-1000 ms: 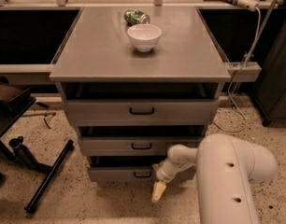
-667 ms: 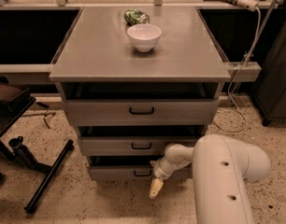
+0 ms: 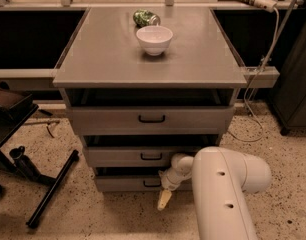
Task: Open bottom drawer
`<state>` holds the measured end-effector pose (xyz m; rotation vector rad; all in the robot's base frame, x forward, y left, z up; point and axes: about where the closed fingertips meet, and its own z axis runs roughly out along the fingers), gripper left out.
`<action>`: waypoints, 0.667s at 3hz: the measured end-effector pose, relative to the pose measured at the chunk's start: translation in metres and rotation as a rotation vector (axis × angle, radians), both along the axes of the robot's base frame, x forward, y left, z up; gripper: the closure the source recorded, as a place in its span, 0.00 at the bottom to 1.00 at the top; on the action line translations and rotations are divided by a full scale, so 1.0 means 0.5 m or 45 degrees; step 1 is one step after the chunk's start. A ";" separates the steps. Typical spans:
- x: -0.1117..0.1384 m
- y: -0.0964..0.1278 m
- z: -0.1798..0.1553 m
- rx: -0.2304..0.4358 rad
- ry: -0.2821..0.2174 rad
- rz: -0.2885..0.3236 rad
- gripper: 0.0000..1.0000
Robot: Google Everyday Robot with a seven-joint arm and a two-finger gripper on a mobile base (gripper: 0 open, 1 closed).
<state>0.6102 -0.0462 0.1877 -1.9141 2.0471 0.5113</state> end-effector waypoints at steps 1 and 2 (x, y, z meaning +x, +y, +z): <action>0.005 0.005 -0.029 -0.019 0.034 0.008 0.00; 0.001 0.006 -0.029 -0.024 0.049 0.017 0.00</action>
Offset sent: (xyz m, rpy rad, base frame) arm -0.0220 0.0056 -0.0634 -0.0668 0.1909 0.0999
